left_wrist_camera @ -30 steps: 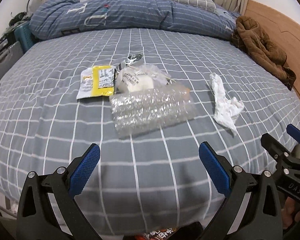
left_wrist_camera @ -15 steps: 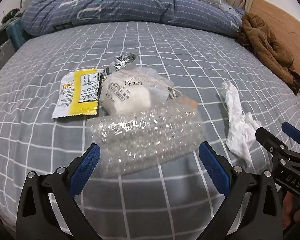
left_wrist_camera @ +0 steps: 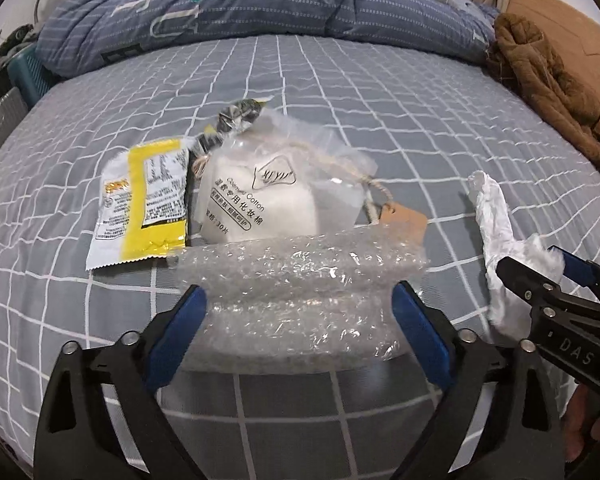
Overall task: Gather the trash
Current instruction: 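Grasp the white tissue with the right tool while the left tool grasps the bubble wrap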
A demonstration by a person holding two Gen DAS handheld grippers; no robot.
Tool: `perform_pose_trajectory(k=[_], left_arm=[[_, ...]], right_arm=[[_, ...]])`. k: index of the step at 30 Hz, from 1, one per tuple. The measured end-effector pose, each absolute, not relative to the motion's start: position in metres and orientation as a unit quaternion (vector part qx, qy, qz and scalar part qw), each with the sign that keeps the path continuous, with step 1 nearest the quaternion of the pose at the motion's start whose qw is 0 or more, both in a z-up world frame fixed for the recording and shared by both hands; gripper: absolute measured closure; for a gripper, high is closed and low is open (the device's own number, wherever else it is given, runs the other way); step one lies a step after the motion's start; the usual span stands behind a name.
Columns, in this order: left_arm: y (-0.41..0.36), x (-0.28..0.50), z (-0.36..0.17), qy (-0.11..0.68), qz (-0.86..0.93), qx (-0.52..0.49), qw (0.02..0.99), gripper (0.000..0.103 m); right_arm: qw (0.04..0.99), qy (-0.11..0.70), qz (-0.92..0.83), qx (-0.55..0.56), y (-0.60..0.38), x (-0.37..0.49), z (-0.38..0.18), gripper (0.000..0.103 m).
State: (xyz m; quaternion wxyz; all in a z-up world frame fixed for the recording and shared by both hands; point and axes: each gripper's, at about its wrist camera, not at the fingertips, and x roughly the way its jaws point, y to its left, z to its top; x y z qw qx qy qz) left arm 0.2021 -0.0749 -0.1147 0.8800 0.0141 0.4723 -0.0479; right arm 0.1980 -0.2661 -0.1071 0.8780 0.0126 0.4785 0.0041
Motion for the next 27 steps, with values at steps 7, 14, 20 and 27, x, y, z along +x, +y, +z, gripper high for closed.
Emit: perform_pose_trajectory(k=[7,14,20,27], left_arm=[[-0.074,0.204,-0.125,0.482,-0.054,0.020,0.874,0.025],[-0.071,0.203,-0.124,0.480,-0.060,0.015,0.875,0.032],[-0.069,0.199,-0.119,0.472,-0.064,0.011,0.879,0.045],[-0.062,0.192,-0.107,0.461,-0.074,-0.007,0.884,0.057]], right_arm=[[0.868,0.497,0.019,0.010,-0.258,0.203,-0.118,0.048],[0.863,0.505,0.025,0.001,-0.250,0.204,-0.121,0.079],[0.865,0.500,0.025,-0.002,-0.249,0.204,-0.117,0.092],[0.874,0.486,0.030,0.000,-0.250,0.197,-0.105,0.096]])
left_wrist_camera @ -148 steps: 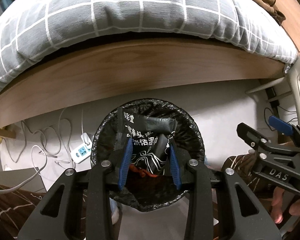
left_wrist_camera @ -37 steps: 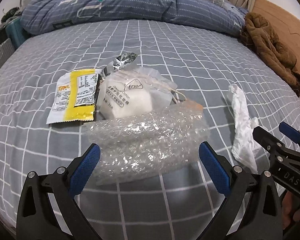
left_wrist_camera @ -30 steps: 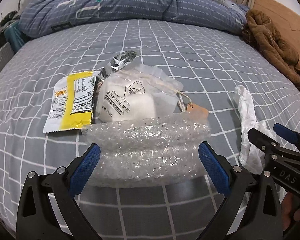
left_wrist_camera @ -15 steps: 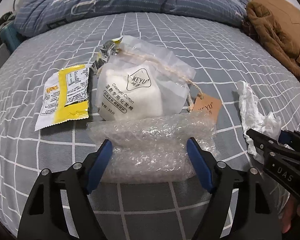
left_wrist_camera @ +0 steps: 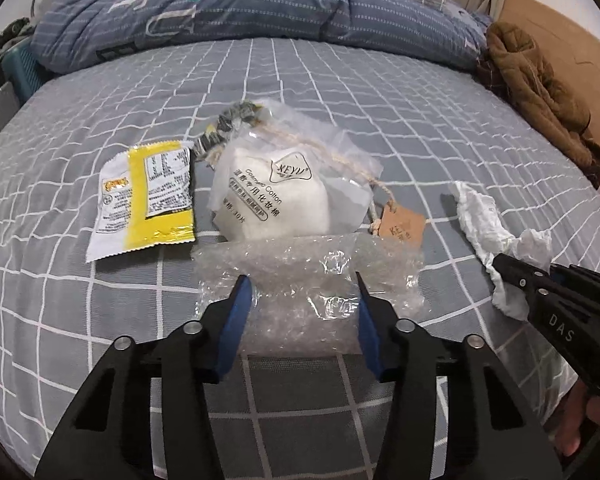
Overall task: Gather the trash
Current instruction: 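Grasp the white tissue with the right tool while the left tool grasps the bubble wrap, then carry the white tissue and bubble wrap with both tools over the bin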
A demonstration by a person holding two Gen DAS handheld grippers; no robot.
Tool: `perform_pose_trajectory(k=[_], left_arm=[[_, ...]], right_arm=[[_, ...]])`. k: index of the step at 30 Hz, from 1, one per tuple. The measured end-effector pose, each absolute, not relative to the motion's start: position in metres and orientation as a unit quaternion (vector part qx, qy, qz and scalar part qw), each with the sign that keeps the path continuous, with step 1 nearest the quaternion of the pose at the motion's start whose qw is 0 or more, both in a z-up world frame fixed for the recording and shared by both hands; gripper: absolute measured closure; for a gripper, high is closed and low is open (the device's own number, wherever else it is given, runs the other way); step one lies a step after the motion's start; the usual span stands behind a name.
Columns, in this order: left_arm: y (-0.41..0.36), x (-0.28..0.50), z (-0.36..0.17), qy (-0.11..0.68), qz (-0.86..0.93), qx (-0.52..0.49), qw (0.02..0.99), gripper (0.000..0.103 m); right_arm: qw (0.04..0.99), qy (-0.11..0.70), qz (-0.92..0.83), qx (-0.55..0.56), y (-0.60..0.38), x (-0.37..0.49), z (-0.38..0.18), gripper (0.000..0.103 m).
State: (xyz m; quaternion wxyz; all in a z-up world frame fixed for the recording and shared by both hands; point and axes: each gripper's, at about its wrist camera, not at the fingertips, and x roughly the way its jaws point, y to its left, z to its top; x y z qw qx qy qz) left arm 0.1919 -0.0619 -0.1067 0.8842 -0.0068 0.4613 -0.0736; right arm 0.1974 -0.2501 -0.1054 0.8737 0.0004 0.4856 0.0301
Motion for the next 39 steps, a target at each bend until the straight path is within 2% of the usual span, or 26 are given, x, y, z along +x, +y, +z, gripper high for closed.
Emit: perform_pose_trajectory(k=[14,39], left_arm=[[-0.052,0.169,-0.074,0.437,-0.077,-0.022,0.896,0.058],[-0.057,0.110,-0.057,0.426,-0.070,-0.007,0.902,0.058]], right_arm=[[0.890,0.453,0.047,0.003,-0.244,0.182,-0.081,0.096],[0.910,0.410,0.053,-0.010,-0.242,0.115,-0.049,0.096]])
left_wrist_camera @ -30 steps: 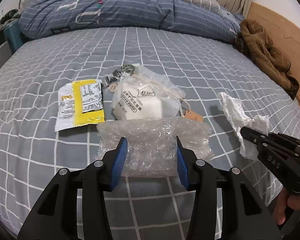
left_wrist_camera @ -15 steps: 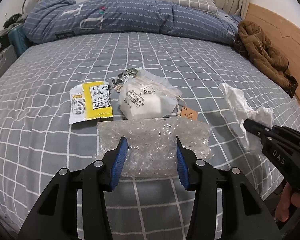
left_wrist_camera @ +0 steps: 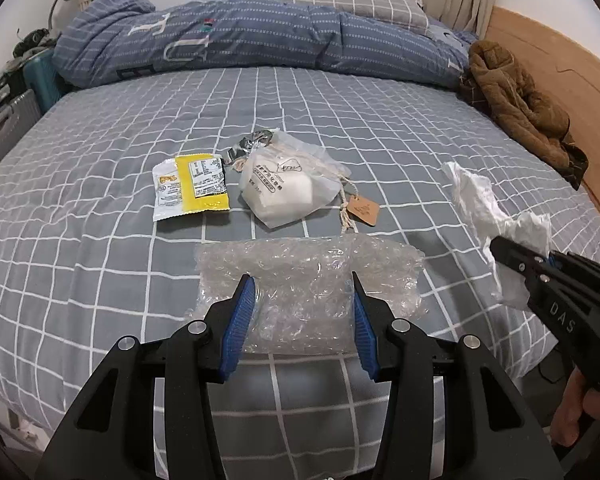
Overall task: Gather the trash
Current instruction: 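Carry the white tissue and bubble wrap with both tools over the bin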
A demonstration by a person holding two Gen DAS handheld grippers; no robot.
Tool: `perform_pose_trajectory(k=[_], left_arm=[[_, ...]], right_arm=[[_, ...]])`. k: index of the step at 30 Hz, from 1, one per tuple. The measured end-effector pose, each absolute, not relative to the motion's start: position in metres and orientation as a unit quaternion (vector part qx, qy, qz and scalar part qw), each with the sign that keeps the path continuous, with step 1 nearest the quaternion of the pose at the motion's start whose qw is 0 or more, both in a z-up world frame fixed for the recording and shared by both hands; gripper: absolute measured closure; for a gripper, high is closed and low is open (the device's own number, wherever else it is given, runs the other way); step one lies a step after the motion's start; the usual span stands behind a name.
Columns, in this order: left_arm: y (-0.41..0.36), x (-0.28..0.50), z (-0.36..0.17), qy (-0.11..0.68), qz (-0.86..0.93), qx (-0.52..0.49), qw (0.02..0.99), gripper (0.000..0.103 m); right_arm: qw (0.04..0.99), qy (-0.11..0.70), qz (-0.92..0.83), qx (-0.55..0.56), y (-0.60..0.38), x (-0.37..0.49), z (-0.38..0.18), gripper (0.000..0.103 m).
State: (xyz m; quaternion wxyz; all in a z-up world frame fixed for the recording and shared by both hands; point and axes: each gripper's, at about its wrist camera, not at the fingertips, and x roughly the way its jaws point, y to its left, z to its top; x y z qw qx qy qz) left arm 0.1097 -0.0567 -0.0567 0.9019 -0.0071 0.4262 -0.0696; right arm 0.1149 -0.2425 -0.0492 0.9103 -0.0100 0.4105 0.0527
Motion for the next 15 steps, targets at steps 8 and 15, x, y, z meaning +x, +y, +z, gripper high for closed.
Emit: perform_pose_trajectory(k=[8,15], left_arm=[[-0.059,0.091,-0.051,0.424,-0.070,-0.003,0.903,0.058],[-0.058,0.077,-0.052,0.425,-0.070,-0.001,0.902,0.058]], right_arm=[[0.914,0.402,0.048,-0.013,-0.243,0.092,-0.042,0.096],[0.914,0.401,0.050,-0.016,-0.240,0.075,-0.040,0.096]])
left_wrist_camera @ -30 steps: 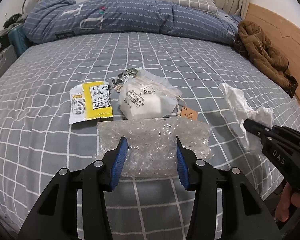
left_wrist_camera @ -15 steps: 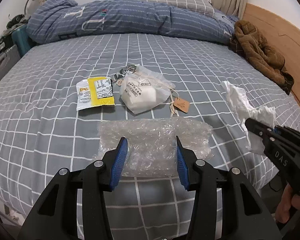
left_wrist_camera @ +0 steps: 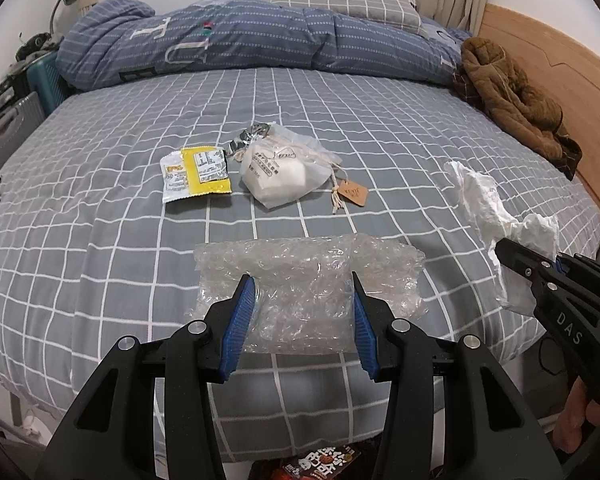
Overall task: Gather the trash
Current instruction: 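Carry the white tissue and bubble wrap with both tools over the bin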
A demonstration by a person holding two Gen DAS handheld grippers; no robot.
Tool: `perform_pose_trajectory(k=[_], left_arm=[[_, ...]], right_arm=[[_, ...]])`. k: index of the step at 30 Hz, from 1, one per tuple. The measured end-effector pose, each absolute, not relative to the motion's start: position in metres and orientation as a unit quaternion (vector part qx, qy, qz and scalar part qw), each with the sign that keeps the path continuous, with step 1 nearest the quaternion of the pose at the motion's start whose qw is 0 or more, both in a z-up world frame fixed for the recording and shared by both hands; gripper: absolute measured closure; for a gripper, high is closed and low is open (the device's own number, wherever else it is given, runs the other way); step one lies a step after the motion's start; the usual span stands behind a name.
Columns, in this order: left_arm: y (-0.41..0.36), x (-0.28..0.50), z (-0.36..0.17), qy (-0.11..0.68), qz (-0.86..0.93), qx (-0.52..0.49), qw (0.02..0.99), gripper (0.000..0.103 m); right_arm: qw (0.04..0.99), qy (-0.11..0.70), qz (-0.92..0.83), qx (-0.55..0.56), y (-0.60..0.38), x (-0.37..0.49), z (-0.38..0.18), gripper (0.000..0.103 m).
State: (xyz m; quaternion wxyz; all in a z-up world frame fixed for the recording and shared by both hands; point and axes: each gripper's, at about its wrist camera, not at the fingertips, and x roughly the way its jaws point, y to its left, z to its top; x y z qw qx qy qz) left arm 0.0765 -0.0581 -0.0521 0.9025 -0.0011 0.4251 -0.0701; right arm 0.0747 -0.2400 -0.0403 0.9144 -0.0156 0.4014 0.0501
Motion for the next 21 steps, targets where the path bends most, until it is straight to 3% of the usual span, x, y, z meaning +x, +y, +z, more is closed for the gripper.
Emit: perform_pose_trajectory(k=[21], left_arm=[[-0.052,0.012,-0.063,0.440,-0.071,-0.008,0.895,0.058]], right_arm=[[0.910,0.411,0.058,-0.004,-0.230,0.014,-0.048,0.096]])
